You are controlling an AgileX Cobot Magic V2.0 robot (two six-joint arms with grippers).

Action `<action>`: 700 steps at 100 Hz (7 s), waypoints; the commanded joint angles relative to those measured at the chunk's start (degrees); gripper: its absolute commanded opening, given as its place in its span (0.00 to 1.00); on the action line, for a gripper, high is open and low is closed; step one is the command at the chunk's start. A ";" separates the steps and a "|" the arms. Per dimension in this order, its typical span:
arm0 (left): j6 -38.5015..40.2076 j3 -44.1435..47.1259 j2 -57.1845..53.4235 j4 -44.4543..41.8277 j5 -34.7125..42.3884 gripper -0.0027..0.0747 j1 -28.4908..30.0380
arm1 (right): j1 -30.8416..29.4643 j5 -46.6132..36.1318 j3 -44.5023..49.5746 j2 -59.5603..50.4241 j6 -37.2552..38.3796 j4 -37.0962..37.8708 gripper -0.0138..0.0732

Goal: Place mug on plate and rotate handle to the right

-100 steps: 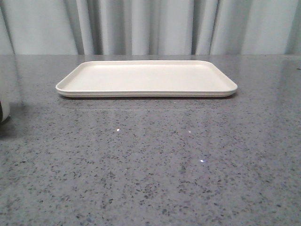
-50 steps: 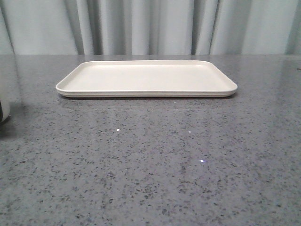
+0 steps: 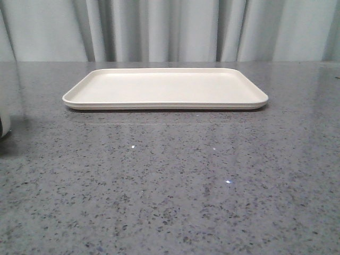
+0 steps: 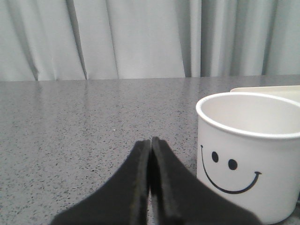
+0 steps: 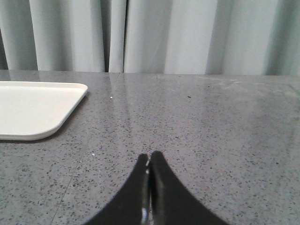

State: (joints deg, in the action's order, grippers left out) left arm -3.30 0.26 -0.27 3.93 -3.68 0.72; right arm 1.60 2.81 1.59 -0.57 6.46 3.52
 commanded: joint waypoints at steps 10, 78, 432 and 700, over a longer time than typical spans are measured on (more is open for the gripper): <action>0.00 0.12 -1.88 0.18 4.98 0.01 0.17 | -0.38 -3.88 -0.17 -1.20 -0.11 0.67 0.08; 0.10 -17.40 8.71 0.69 -3.29 0.01 0.05 | -0.38 8.47 -18.66 10.52 -0.11 0.52 0.09; 0.53 -85.82 90.27 17.53 -41.24 0.01 -20.23 | -0.38 15.22 -25.12 19.87 -0.11 -4.47 0.09; -3.18 -56.73 51.77 16.24 -27.70 0.34 -24.97 | 25.23 32.38 -70.61 69.60 -2.33 -3.52 0.63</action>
State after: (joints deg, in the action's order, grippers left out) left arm -6.32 -55.32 53.43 17.89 -35.07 -23.90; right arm 25.65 35.46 -62.72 65.38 4.75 -0.64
